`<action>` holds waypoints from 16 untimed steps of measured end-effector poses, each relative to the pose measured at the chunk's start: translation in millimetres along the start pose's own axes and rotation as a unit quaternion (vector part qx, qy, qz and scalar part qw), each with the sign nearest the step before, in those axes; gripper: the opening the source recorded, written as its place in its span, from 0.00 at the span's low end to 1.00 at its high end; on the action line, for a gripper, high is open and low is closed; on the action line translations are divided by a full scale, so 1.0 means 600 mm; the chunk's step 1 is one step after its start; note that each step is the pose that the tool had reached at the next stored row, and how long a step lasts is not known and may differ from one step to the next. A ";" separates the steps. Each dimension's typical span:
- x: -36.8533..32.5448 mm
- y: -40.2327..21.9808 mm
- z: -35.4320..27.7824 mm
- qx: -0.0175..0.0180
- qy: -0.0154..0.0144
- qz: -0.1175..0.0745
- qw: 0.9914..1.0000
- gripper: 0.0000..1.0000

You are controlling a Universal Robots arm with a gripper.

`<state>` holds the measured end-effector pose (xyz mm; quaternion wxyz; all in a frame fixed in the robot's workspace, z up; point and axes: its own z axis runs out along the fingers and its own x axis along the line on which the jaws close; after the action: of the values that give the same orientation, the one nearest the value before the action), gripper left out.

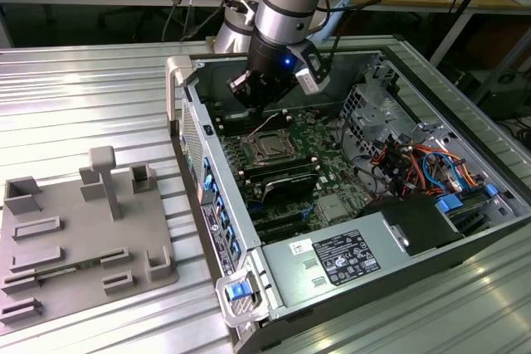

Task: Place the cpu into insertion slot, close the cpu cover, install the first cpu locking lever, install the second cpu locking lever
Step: 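Install the first cpu locking lever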

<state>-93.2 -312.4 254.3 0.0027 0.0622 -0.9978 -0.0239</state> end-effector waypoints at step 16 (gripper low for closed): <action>-0.032 -0.005 0.030 0.000 0.000 0.007 1.000 0.11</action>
<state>-73.8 -312.0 236.2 0.0024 0.0550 -0.9982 -0.0239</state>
